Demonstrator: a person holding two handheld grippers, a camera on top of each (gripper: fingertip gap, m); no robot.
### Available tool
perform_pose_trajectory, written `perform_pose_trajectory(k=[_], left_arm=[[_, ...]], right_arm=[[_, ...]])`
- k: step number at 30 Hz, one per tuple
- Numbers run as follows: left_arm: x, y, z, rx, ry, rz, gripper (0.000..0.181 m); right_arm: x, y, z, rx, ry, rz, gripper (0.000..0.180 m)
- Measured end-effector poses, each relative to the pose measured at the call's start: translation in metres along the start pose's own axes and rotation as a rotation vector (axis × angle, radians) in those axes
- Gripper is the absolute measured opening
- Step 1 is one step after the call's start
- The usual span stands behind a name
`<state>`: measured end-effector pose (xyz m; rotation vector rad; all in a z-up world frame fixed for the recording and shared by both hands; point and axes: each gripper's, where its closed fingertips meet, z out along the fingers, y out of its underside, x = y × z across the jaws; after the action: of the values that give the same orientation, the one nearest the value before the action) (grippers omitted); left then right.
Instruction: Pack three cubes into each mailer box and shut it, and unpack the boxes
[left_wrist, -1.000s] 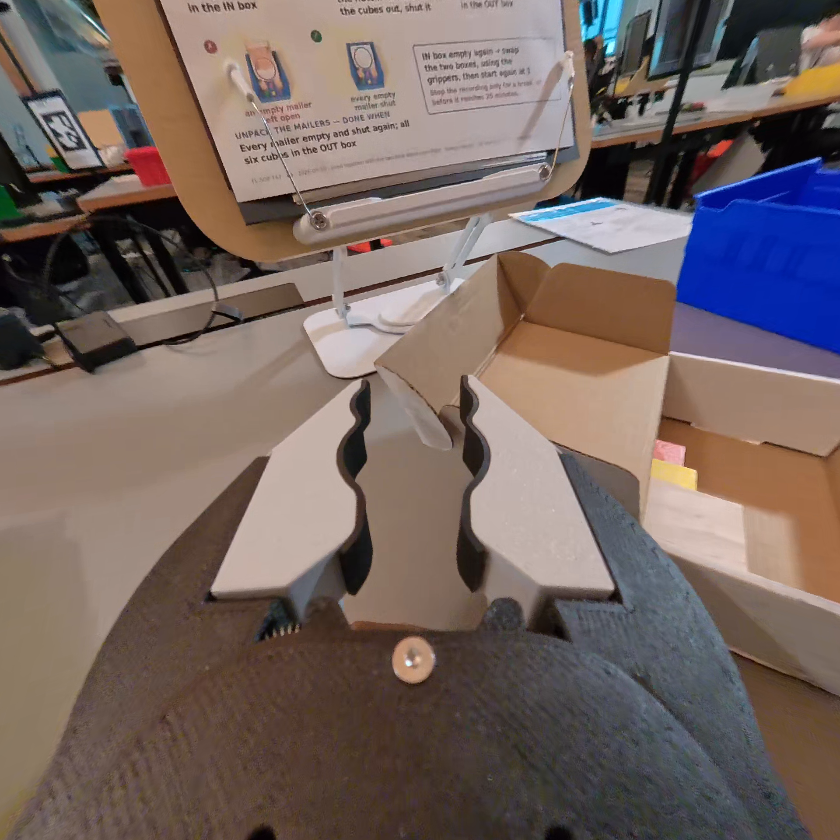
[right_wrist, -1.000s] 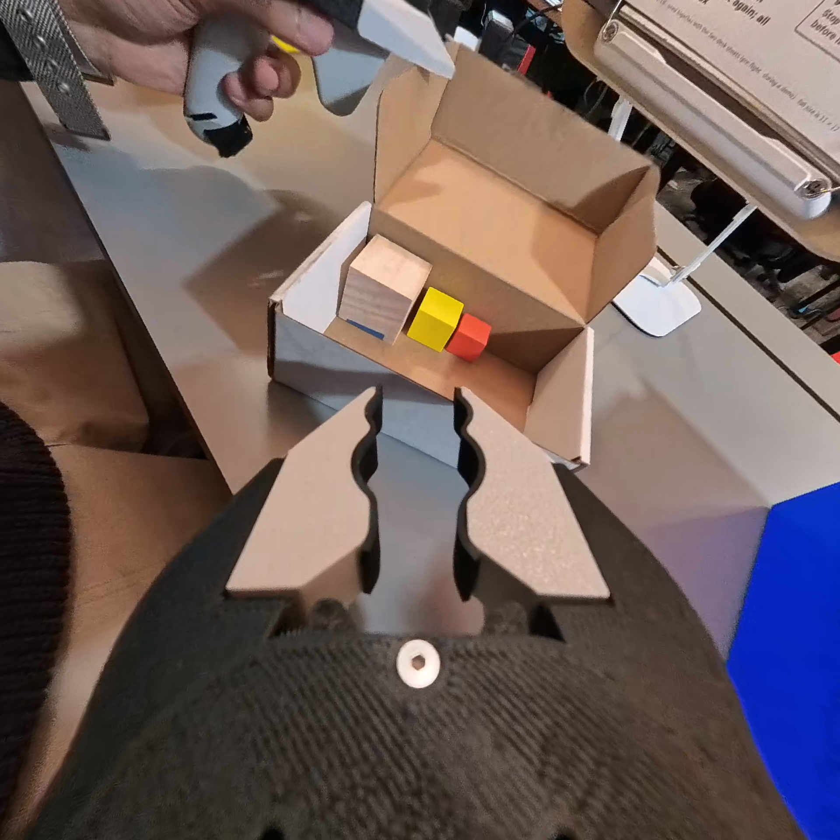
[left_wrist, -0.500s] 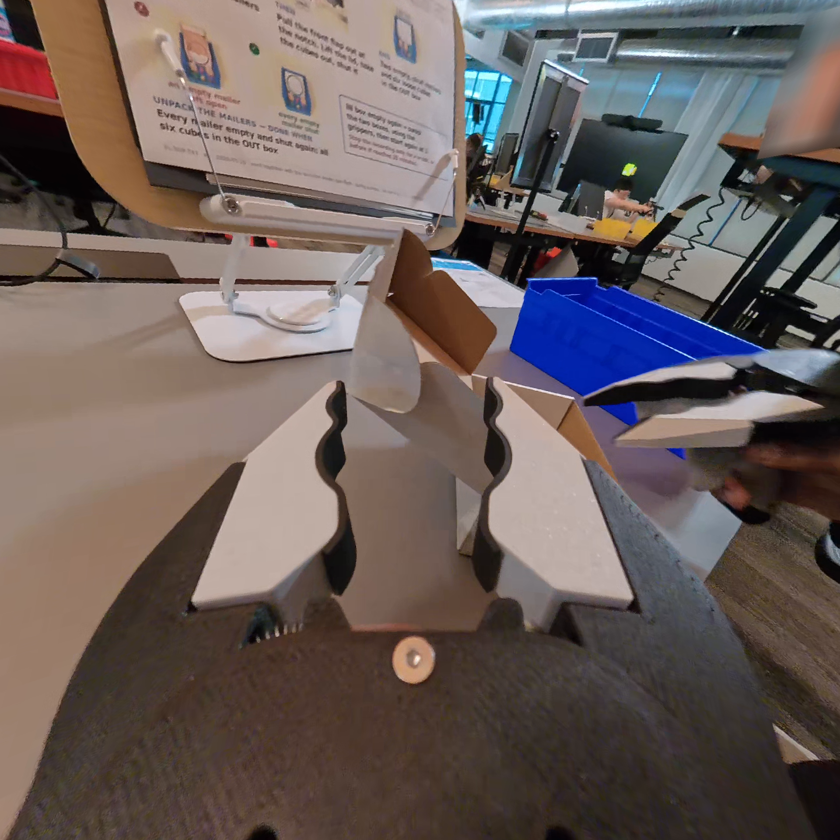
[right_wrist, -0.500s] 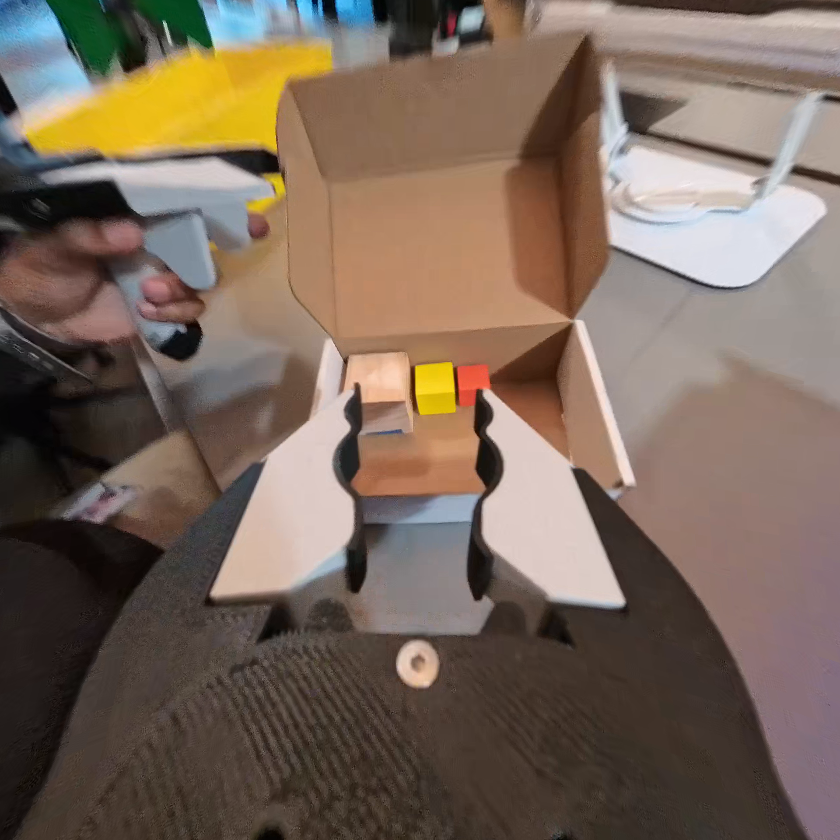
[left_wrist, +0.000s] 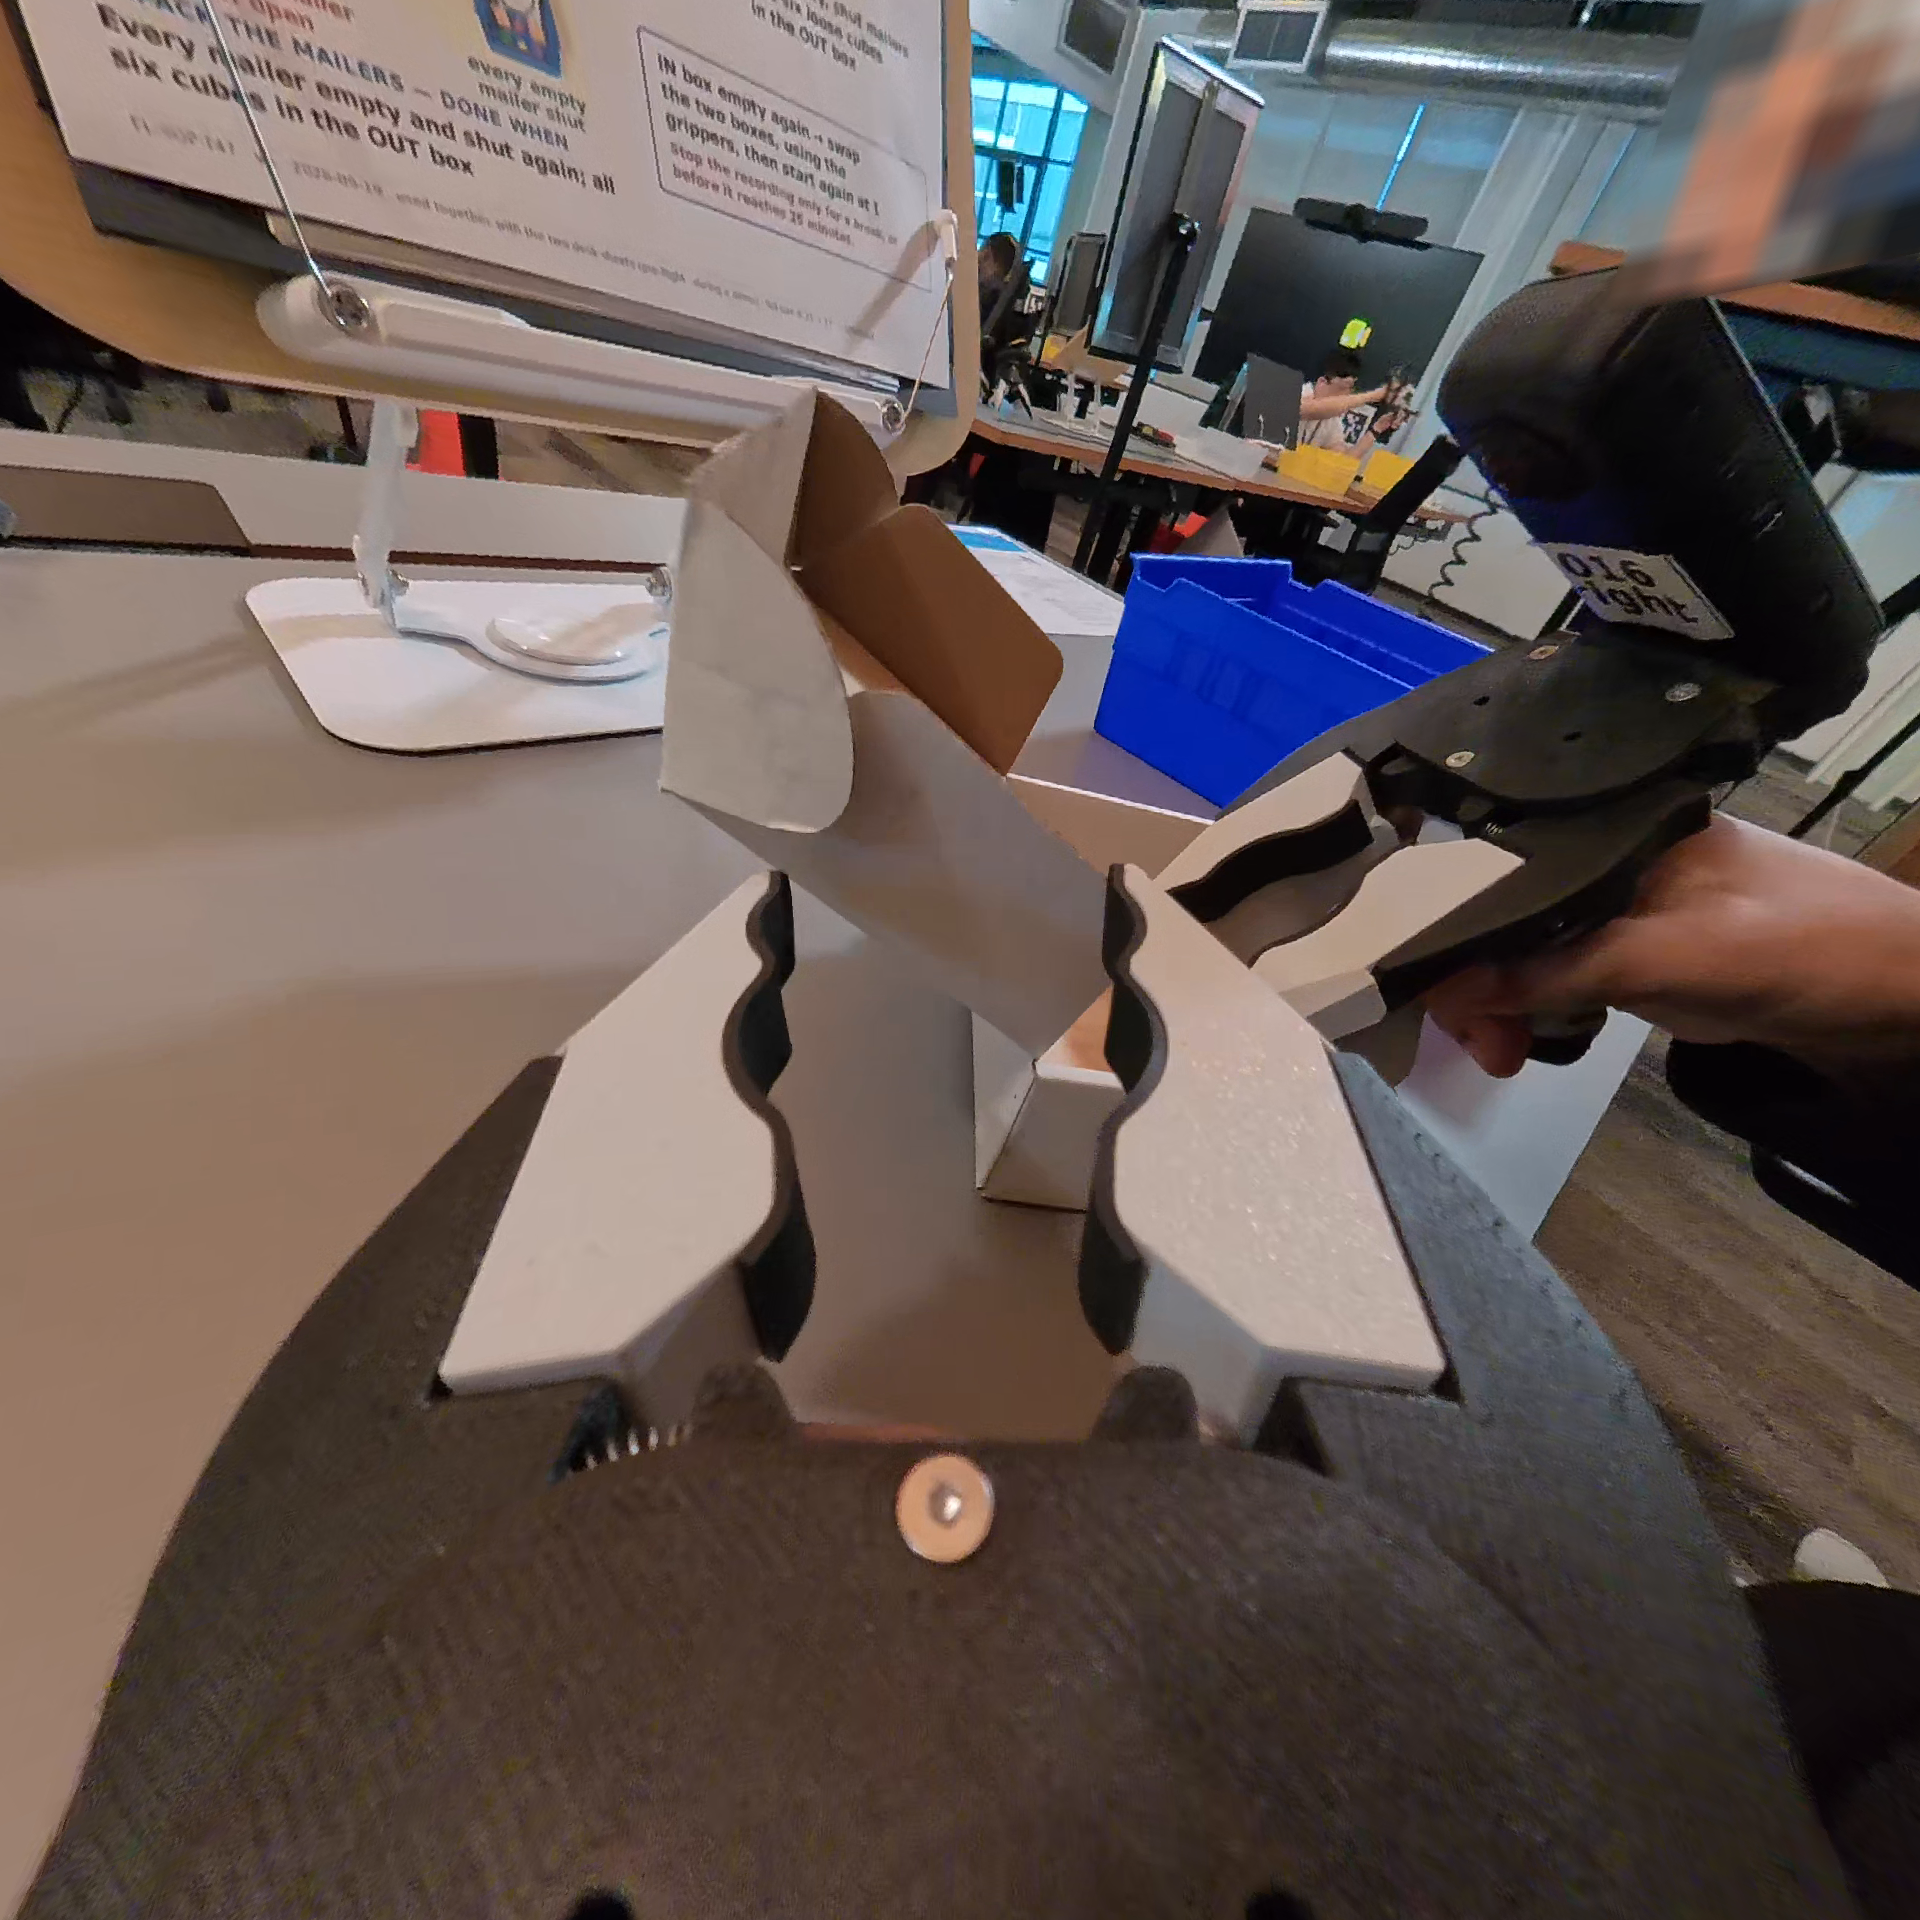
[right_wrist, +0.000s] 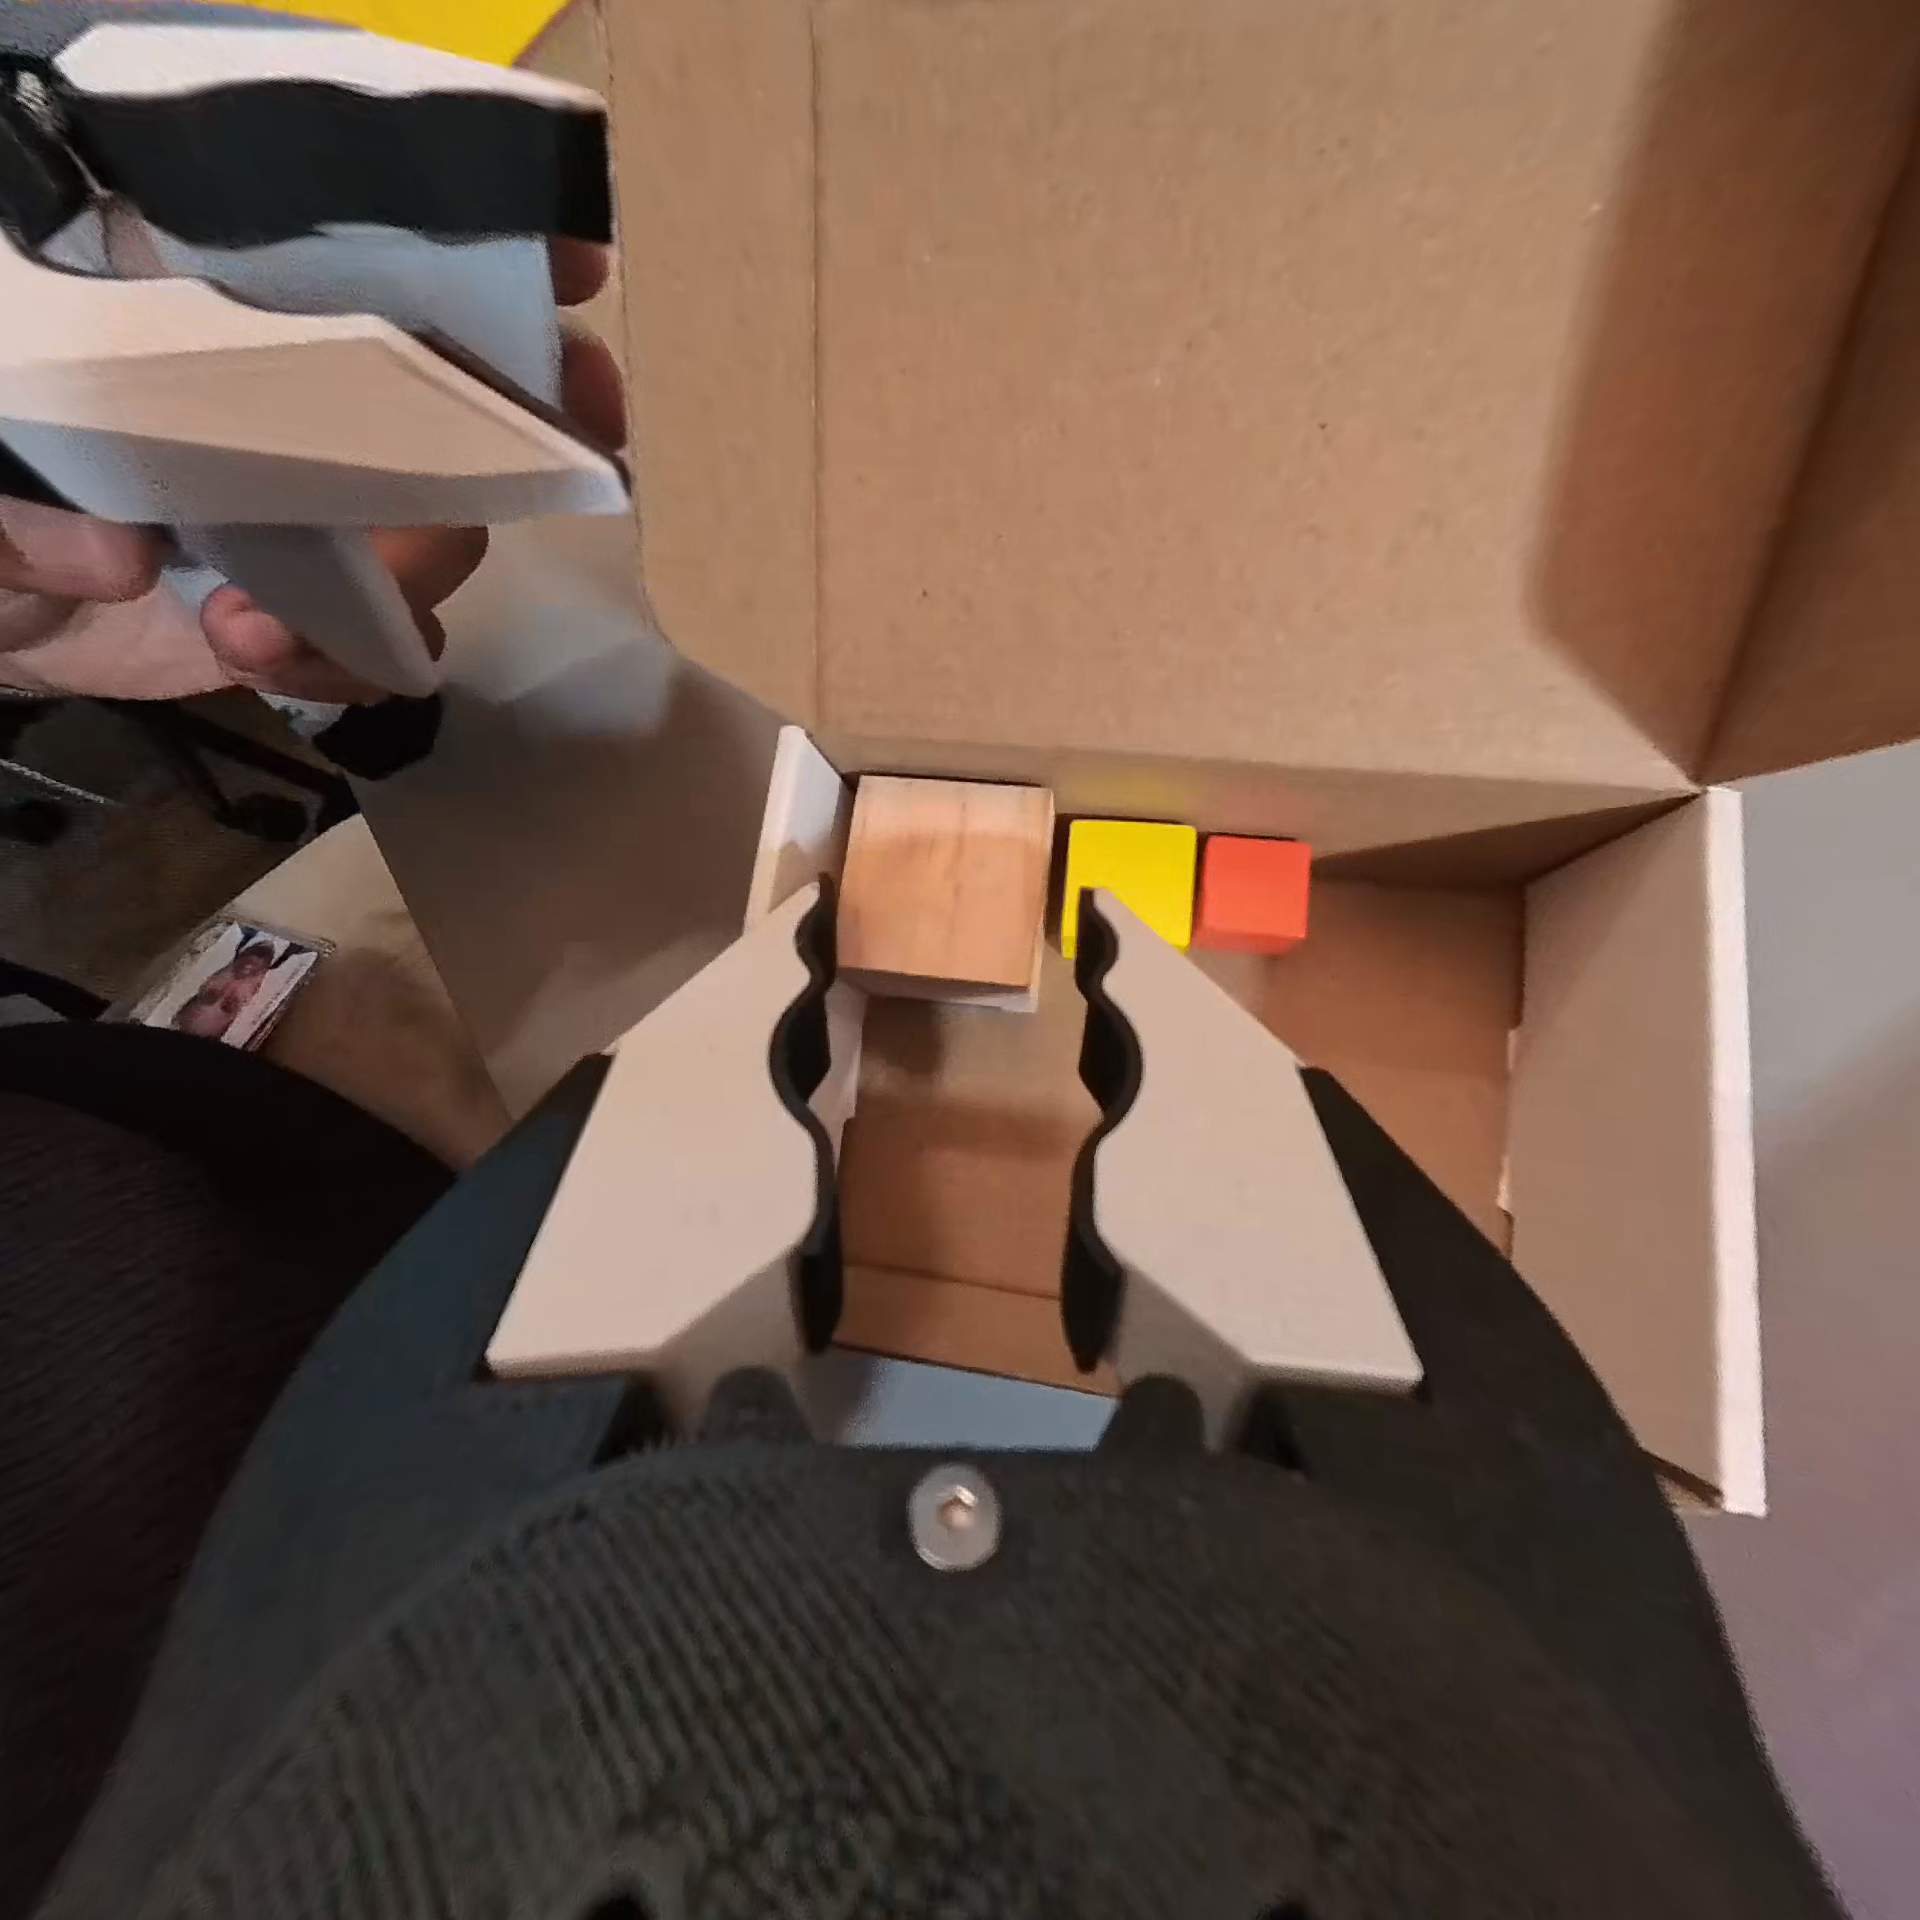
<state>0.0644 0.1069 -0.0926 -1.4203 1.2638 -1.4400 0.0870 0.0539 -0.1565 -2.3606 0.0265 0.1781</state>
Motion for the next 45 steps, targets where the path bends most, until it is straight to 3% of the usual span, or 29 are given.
perform_pose_trajectory(k=[2, 8, 16, 23, 29, 33, 37, 45], left_arm=[[0.0, 0.002, 0.001, -0.006, 0.006, -0.014, 0.059], [-0.012, 0.0, 0.001, 0.006, -0.036, 0.007, 0.059], [-0.022, -0.006, 0.004, 0.028, -0.072, 0.054, 0.058], [-0.025, -0.011, 0.013, 0.048, -0.118, 0.238, 0.054], [-0.027, -0.014, 0.022, 0.051, -0.126, 0.265, 0.052], [-0.033, -0.018, 0.026, 0.061, -0.152, 0.277, 0.052], [-0.036, -0.019, 0.031, 0.068, -0.161, 0.253, 0.051], [-0.034, -0.02, 0.038, 0.077, -0.151, 0.257, 0.049]], right_arm=[[-0.003, -0.001, 0.0, 0.001, -0.006, -0.017, 0.038], [-0.004, -0.007, -0.009, 0.033, -0.009, -0.016, 0.037], [0.016, -0.036, -0.072, 0.252, -0.013, 0.103, 0.037], [0.104, -0.011, -0.188, 0.359, 0.348, 0.189, 0.037], [0.176, 0.078, -0.278, 0.325, 0.7, 0.34, 0.037], [0.177, 0.123, -0.267, 0.35, 0.665, 0.452, 0.037], [0.179, 0.155, -0.243, 0.23, 0.673, 0.465, 0.038], [0.172, 0.182, -0.228, 0.087, 0.647, 0.521, 0.037]])
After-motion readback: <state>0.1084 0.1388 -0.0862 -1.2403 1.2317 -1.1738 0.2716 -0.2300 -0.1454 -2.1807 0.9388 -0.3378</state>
